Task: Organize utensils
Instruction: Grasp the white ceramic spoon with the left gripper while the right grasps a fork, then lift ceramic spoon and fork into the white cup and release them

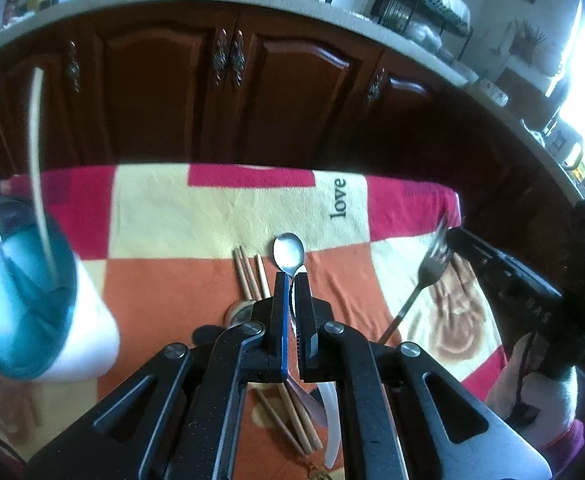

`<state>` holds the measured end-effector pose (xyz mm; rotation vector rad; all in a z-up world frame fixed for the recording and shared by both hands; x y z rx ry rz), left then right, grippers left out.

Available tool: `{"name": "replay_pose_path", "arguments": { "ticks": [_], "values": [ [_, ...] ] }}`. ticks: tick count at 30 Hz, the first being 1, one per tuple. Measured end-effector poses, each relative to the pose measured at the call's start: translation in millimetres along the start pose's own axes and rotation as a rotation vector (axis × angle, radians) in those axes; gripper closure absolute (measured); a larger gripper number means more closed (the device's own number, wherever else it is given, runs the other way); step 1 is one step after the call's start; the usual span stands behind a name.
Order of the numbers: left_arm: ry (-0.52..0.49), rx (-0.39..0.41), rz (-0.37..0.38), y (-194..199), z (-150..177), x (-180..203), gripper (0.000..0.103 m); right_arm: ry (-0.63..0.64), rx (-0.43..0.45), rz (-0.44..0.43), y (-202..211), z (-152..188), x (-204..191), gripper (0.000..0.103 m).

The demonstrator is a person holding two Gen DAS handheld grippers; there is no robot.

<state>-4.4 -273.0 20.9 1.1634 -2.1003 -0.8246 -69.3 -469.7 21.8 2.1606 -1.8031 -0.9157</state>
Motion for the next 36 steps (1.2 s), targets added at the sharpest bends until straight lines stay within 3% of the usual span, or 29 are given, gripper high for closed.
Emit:
{"name": "replay_pose_path", "arguments": {
  "ticks": [9,19,27,36],
  "values": [
    [0.008,0.052,-0.031,41,-2,-17,0.101,0.051,0.068,-0.021,31,-25,-42,0.101],
    [0.031,0.116,-0.072,79,-11,-49,0.101,0.105,0.092,-0.081,29,-45,-96,0.101],
    [0.081,0.173,-0.118,110,-27,-94,0.101,0.149,0.099,-0.128,19,-60,-140,0.101],
    [0.148,0.255,-0.242,127,-50,-159,0.101,0.193,0.136,-0.151,-8,-91,-193,0.101]
  ]
}}
Point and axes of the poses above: each gripper's, at about its wrist camera, not at the fingertips, and y roughly against the way its jaws point, x to its right, z to its underside, the point moved 3 cm from there along -y, roughly the way its jaws point, and after that the axes turned 6 degrees about -z, right-handed, at the moved point
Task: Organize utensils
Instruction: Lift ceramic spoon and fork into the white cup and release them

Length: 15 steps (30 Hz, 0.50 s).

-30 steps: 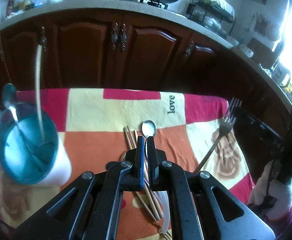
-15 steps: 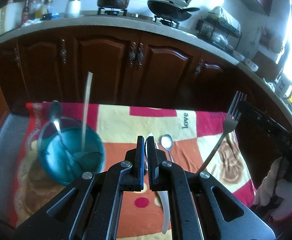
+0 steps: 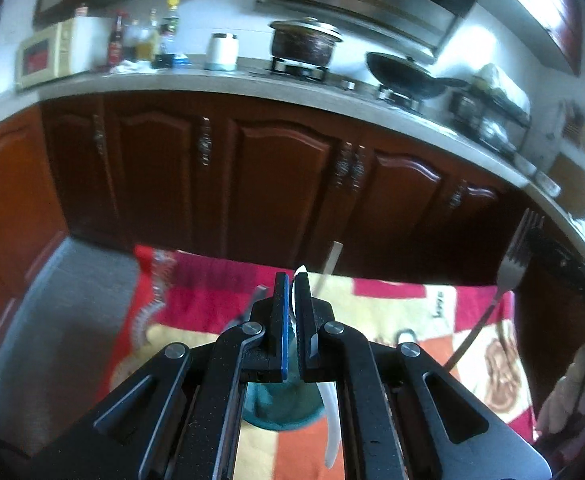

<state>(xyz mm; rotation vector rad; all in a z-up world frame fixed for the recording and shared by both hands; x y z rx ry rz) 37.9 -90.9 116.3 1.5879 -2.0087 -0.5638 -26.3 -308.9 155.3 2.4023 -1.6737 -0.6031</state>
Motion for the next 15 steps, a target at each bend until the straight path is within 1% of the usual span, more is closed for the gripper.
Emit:
{"name": "replay_pose_path", "arguments": {
  "ticks": [5,10,15],
  "values": [
    [0.011,0.025,-0.065,-15,2,-22,0.101,0.018,-0.008,0.001,-30,-1,-16,0.101],
    [0.009,0.066,-0.120,-33,6,-34,0.101,0.046,-0.022,0.033,-63,6,-26,0.101],
    [-0.010,0.075,-0.136,-51,16,-34,0.101,0.076,-0.047,0.050,-86,21,-32,0.101]
  ]
}}
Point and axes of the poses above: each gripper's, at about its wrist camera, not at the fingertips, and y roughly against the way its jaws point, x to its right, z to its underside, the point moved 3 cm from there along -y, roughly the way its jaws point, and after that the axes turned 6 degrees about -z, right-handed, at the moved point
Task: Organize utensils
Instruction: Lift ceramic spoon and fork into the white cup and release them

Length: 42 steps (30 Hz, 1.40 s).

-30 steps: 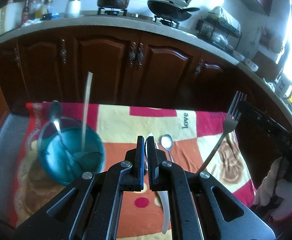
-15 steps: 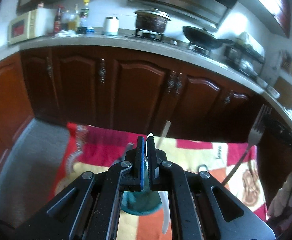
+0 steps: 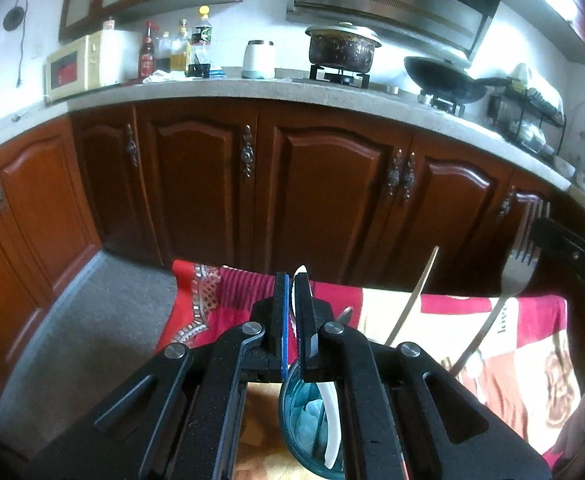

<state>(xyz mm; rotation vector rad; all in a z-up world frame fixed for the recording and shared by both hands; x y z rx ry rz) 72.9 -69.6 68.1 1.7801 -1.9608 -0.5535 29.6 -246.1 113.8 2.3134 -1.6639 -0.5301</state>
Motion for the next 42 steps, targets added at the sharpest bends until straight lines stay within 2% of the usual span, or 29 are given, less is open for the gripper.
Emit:
{"name": "replay_pose_path", "arguments": {
  "ticks": [8,18,24,26,27,28,29,36,39,41,42],
  "values": [
    [0.014,-0.006,-0.014,-17,17,-2,0.101,0.016,-0.072,-0.013,-26,28,-7,0.101],
    [-0.003,-0.009,0.013,0,28,-1,0.101,-0.015,-0.158,-0.055,-40,57,-7,0.101],
    [-0.004,-0.041,0.029,6,40,0,0.101,-0.072,-0.174,-0.070,-39,58,1,0.100],
    [0.004,-0.054,0.037,8,45,0,0.101,-0.097,-0.181,-0.075,-38,60,6,0.096],
    [0.005,-0.058,0.038,9,47,-1,0.101,-0.110,-0.188,-0.079,-37,61,9,0.084],
    [0.007,-0.063,0.038,10,49,-1,0.101,-0.120,-0.190,-0.080,-36,62,10,0.067],
    [0.008,-0.066,0.039,10,50,0,0.101,-0.129,-0.184,-0.084,-34,63,12,0.063],
    [0.018,-0.083,0.056,17,52,0,0.101,-0.143,-0.168,-0.097,-16,64,12,0.063],
    [0.027,-0.083,0.065,24,51,0,0.090,-0.158,-0.168,-0.097,-9,66,14,0.063],
    [0.036,-0.082,0.072,29,51,1,0.076,-0.167,-0.170,-0.096,-2,69,14,0.063],
    [0.041,-0.082,0.077,32,51,2,0.075,-0.168,-0.169,-0.093,0,70,13,0.063]
  ]
}}
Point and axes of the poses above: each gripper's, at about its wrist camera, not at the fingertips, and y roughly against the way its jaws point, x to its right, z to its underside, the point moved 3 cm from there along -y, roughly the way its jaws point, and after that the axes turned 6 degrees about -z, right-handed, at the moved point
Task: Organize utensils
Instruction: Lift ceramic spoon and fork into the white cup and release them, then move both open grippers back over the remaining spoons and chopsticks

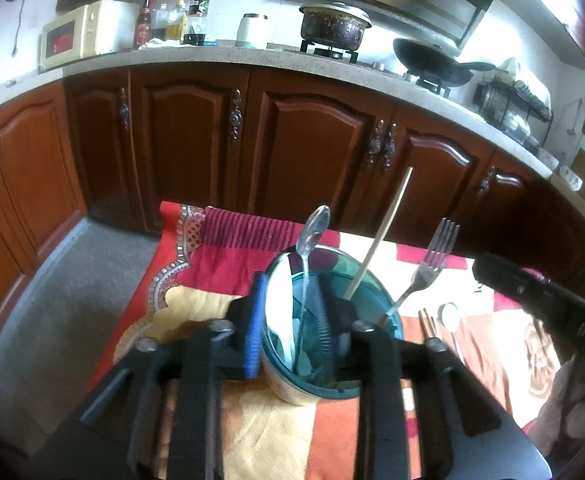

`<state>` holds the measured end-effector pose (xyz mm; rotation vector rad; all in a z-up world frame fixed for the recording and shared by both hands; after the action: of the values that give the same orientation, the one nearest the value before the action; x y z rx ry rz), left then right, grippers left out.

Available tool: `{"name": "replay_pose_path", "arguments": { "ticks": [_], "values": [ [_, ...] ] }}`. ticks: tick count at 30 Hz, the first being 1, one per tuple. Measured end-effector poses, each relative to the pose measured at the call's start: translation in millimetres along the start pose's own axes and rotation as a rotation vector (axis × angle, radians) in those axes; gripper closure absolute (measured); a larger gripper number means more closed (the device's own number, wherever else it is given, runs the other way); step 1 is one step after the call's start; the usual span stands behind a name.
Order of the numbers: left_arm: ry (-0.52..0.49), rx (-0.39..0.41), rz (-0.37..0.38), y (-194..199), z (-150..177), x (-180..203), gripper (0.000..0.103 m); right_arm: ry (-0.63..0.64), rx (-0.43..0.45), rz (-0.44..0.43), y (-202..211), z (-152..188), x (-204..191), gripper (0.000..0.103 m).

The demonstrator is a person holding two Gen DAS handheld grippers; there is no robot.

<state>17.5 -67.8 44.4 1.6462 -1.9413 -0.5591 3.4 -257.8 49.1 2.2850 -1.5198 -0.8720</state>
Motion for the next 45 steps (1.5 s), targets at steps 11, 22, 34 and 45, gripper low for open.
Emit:
{"name": "replay_pose_path", "arguments": {
  "ticks": [11,22,34,45],
  "values": [
    [-0.028,-0.020,-0.007,26,11,23,0.067,-0.008,0.005,0.037,26,18,-7,0.062],
    [-0.097,-0.028,0.026,40,25,68,0.061,-0.020,0.009,0.095,62,38,5,0.061],
    [-0.156,-0.064,0.074,38,39,104,0.055,-0.066,0.004,0.157,94,60,39,0.060],
    [-0.196,-0.151,0.099,15,67,123,0.055,-0.243,-0.082,0.201,77,102,114,0.060]
  ]
}}
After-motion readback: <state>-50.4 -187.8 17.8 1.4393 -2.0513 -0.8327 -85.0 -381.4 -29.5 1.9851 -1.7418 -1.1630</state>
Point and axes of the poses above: each gripper's, at about its wrist camera, not at the fingertips, and y roughly against the way its jaws point, x to its right, z to its underside, the point moved 3 cm from there along -y, roughly the way its jaws point, and after that the axes turned 6 degrees about -z, right-handed, at the moved point
